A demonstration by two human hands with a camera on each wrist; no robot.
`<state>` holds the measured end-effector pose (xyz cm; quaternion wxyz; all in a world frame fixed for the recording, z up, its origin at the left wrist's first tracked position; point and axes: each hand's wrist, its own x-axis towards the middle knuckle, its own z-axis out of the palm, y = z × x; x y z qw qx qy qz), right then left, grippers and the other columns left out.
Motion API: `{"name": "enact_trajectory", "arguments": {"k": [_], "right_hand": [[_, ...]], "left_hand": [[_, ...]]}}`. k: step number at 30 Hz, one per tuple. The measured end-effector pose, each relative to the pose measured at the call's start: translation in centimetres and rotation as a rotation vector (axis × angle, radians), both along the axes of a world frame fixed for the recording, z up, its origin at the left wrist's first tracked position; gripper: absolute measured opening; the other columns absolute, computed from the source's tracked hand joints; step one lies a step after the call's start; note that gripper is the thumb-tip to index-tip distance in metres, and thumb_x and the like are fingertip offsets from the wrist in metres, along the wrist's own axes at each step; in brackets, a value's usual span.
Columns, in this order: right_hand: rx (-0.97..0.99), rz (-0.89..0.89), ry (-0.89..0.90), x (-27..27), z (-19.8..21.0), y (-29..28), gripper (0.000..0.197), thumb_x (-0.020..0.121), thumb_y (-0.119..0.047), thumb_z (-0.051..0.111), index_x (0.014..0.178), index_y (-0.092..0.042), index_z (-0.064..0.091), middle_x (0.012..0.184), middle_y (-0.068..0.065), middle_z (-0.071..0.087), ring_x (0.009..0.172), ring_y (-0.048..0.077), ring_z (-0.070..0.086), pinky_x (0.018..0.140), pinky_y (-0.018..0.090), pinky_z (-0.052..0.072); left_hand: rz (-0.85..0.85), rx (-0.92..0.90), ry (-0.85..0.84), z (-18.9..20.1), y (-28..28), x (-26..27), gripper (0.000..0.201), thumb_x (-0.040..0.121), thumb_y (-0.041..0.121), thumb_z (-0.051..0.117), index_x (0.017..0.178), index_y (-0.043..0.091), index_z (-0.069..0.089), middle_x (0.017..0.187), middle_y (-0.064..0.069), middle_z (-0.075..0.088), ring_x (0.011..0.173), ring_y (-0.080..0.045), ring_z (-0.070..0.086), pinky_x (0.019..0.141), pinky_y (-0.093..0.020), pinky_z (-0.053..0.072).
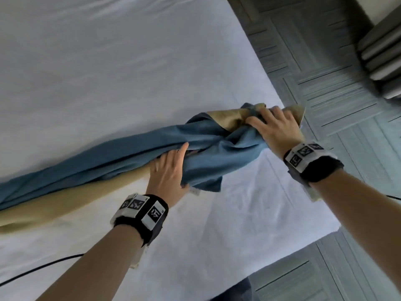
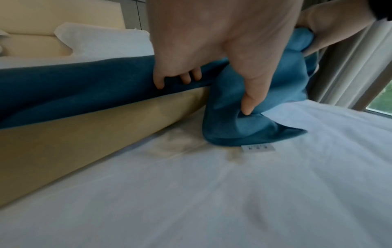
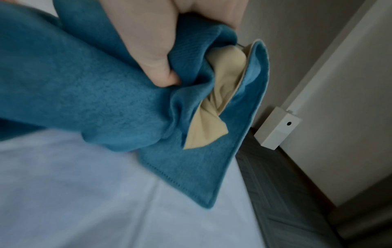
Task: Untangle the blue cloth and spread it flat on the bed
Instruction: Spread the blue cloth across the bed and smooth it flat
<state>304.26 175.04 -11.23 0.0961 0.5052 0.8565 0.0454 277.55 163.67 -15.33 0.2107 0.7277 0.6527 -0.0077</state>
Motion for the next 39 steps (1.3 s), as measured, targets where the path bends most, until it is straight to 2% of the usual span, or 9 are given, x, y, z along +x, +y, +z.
{"name": "enact_trajectory", "arguments": {"k": [7,12,19,23,25,28,32,36,39], "right_hand": [[0.092,0.08,-0.093,8.3,1.9,9.8,0.041,0.086,-0.01,0.041,0.125,-0.025,0.047,0.132,0.014,0.05,0.112,0.036,0.049,0.084,0.048,0.039],[-0.299,-0.233,-0.35,8.4,-1.8,9.2,0.065,0.085,-0.021,0.057,0.141,-0.032,0.026,0.155,0.015,0.006,0.142,0.039,0.003,0.108,0.061,0.021],[-0.335,-0.313,0.274,4.2,-4.3,3.4,0.097,0.064,-0.041,0.071,0.143,-0.018,0.02,0.156,0.008,0.007,0.144,0.036,0.004,0.108,0.065,0.02],[-0.437,-0.106,0.193,1.7,-7.0,-2.2,0.097,0.066,-0.049,0.073,0.144,-0.03,0.018,0.157,0.01,0.011,0.142,0.036,0.014,0.108,0.064,0.023],[-0.437,-0.067,0.108,1.1,-8.2,-3.4,0.08,0.07,-0.04,0.073,0.139,-0.033,0.031,0.151,0.013,0.028,0.133,0.035,0.033,0.101,0.057,0.035],[-0.279,0.005,0.187,1.9,-8.8,-1.8,0.045,0.065,-0.023,0.076,0.108,-0.031,0.066,0.11,0.009,0.067,0.084,0.027,0.067,0.068,0.036,0.054],[-0.17,0.083,0.165,6.8,-7.9,2.8,0.016,0.063,-0.021,0.074,0.079,-0.02,0.074,0.076,0.011,0.068,0.044,0.025,0.062,0.041,0.029,0.052],[-0.255,-0.237,-0.197,14.4,-5.9,8.3,0.026,0.079,-0.024,0.062,0.103,-0.017,0.069,0.103,0.014,0.061,0.088,0.032,0.065,0.083,0.042,0.046],[-0.278,-0.449,-0.544,18.4,-5.0,10.4,0.04,0.089,-0.034,0.045,0.127,-0.024,0.053,0.135,0.008,0.047,0.126,0.028,0.043,0.106,0.043,0.03]], "left_hand": [[0.052,0.028,-0.11,0.8,5.2,7.9,0.095,0.076,0.019,0.066,0.15,0.021,0.006,0.151,-0.002,0.034,0.137,-0.021,0.035,0.111,-0.041,0.031],[0.171,-0.185,-0.159,0.5,5.7,9.4,0.062,0.084,0.018,0.057,0.141,0.02,0.032,0.14,-0.001,0.045,0.122,-0.025,0.051,0.096,-0.042,0.043],[0.226,-0.059,-0.122,0.3,7.6,9.2,0.054,0.081,0.018,0.061,0.132,0.018,0.045,0.135,-0.001,0.045,0.12,-0.023,0.049,0.097,-0.037,0.04],[0.14,0.061,-0.039,-0.3,8.6,10.5,0.063,0.075,0.017,0.066,0.134,0.017,0.044,0.148,-0.005,0.034,0.134,-0.025,0.036,0.108,-0.041,0.03],[0.091,0.05,0.041,-0.8,9.3,10.8,0.072,0.075,0.019,0.068,0.139,0.019,0.037,0.153,-0.006,0.026,0.138,-0.026,0.03,0.111,-0.046,0.028],[0.05,0.009,0.108,-1.5,10.3,10.9,0.08,0.075,0.023,0.07,0.143,0.021,0.029,0.156,-0.006,0.018,0.14,-0.025,0.025,0.11,-0.049,0.027],[0.032,-0.053,0.144,-1.6,10.9,10.9,0.083,0.074,0.022,0.069,0.145,0.022,0.025,0.157,-0.004,0.011,0.141,-0.024,0.021,0.111,-0.049,0.025],[0.045,-0.077,0.149,-1.3,11.6,11.5,0.08,0.075,0.021,0.066,0.144,0.022,0.026,0.157,-0.004,0.009,0.142,-0.024,0.019,0.11,-0.049,0.025],[0.04,-0.111,0.16,-1.3,12.1,12.2,0.071,0.078,0.025,0.064,0.14,0.021,0.029,0.158,-0.004,0.005,0.14,-0.026,0.019,0.11,-0.047,0.024]]}}
